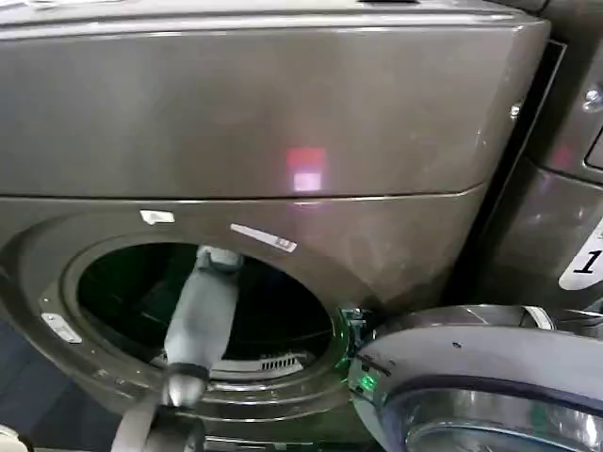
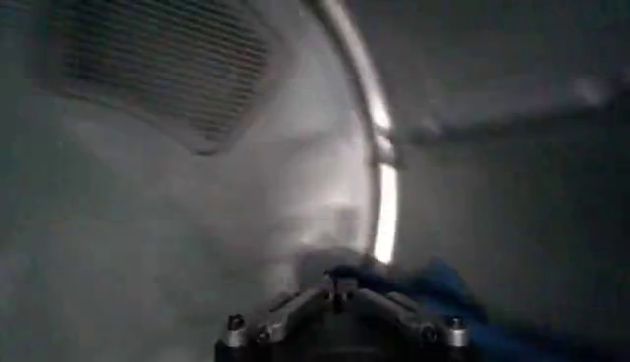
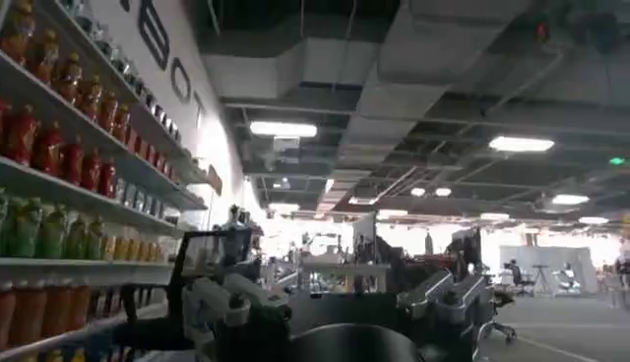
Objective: Grasp the clothes from the dryer.
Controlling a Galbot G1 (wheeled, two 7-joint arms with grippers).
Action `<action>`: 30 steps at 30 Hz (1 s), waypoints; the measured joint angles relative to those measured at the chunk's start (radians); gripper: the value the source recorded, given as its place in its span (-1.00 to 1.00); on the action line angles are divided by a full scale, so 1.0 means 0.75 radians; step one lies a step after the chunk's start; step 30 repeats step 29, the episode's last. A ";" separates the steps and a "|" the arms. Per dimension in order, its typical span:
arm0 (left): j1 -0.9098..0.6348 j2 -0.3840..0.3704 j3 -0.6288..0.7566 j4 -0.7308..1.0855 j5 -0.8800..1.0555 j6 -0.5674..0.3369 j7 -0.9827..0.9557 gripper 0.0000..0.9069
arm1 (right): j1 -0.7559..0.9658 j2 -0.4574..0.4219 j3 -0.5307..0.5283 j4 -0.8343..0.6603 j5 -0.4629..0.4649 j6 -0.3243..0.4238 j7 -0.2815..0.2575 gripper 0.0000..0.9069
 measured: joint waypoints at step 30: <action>-0.010 -0.028 0.012 -0.019 -0.371 0.165 -0.386 -1.00 | -0.009 0.007 0.049 -0.018 0.008 -0.037 0.008 1.00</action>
